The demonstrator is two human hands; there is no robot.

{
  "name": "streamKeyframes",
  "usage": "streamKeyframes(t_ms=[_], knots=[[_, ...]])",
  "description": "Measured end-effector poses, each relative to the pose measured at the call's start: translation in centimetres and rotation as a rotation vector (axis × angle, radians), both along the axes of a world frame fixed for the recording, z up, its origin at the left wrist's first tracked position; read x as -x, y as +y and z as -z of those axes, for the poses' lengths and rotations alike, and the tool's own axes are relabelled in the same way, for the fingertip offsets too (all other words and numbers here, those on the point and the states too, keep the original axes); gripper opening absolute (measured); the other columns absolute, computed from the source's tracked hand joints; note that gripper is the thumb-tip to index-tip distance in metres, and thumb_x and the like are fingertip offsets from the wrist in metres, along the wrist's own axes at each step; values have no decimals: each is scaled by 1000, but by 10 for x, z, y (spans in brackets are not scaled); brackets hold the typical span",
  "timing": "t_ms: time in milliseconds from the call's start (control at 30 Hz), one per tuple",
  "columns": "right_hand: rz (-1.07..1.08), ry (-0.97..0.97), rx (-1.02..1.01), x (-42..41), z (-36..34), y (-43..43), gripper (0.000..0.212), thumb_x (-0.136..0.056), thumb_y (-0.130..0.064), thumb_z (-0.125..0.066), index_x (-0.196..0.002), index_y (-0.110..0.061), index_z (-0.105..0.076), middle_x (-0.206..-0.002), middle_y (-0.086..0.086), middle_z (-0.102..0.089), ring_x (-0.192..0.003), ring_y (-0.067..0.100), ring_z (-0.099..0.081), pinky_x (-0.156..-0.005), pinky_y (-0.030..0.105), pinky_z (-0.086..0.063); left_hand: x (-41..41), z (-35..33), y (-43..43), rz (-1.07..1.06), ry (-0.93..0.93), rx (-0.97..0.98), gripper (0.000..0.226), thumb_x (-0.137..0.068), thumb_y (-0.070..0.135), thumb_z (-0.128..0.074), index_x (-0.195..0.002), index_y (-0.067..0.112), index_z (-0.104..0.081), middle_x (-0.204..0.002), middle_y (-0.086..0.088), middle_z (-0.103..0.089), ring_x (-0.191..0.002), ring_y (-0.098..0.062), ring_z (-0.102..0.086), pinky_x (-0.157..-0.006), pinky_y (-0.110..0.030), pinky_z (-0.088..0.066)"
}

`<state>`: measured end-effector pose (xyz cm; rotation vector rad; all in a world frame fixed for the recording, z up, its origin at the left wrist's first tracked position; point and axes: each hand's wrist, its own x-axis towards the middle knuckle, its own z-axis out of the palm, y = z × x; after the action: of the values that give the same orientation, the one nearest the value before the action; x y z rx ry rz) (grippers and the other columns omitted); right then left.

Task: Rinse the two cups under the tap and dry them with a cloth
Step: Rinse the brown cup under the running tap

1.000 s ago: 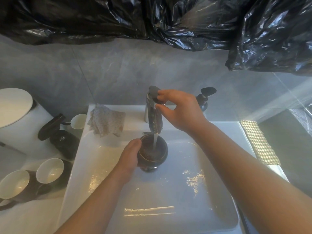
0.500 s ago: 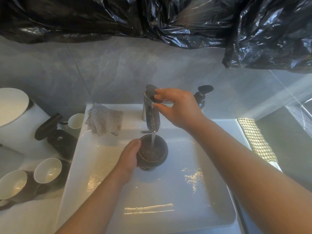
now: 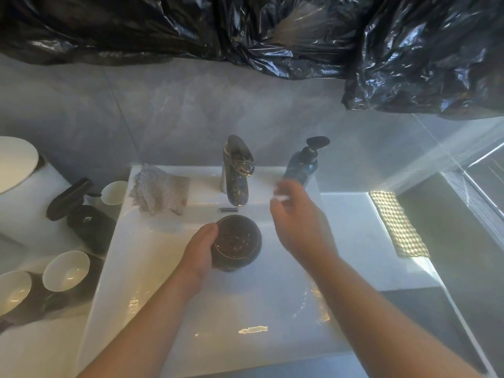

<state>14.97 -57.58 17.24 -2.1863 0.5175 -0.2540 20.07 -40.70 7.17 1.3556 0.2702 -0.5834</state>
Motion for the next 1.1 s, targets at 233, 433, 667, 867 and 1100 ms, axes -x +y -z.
streamKeyframes(t_ms=[233,433,667,867,1100], knots=[[-249,336,-447,15,79,4,34,-105,-33,-34,-104,-13,-62,-90,9,-67,-70,23,-65,-62,32,-55,11,11,5,-27,-73,-27,33,-104,33,-44,-98,24,-75,-112,-15,-73,-114,-38,-64,-101,-67,-46],[-257,190,-672,5,114,0,35,-102,-33,-41,-114,-12,-65,-92,10,-69,-73,24,-67,-57,33,-54,11,23,2,-22,-86,61,40,-107,24,-33,-109,11,-71,-115,-23,-72,-95,-26,-69,-83,-44,-55],[-263,30,-716,4,135,-5,36,-106,-35,-40,-98,-17,-71,-75,-8,-68,-68,16,-60,-54,27,-49,10,32,5,66,-200,175,49,-102,15,-38,-86,21,-84,-91,-8,-78,-77,-18,-73,-77,-40,-52],[-287,9,-733,2,130,-5,43,-106,-42,-41,-106,-12,-73,-79,-2,-72,-64,9,-64,-55,19,-49,7,25,10,-13,-302,201,32,-96,16,-47,-92,2,-75,-87,-17,-75,-76,-24,-74,-57,-39,-61],[-297,68,-773,7,124,-2,40,-106,-44,-38,-121,-21,-66,-97,4,-73,-78,17,-67,-51,21,-48,8,19,21,101,-432,2,32,-105,15,-44,-100,4,-74,-88,-13,-74,-77,-19,-73,-64,-32,-61]])
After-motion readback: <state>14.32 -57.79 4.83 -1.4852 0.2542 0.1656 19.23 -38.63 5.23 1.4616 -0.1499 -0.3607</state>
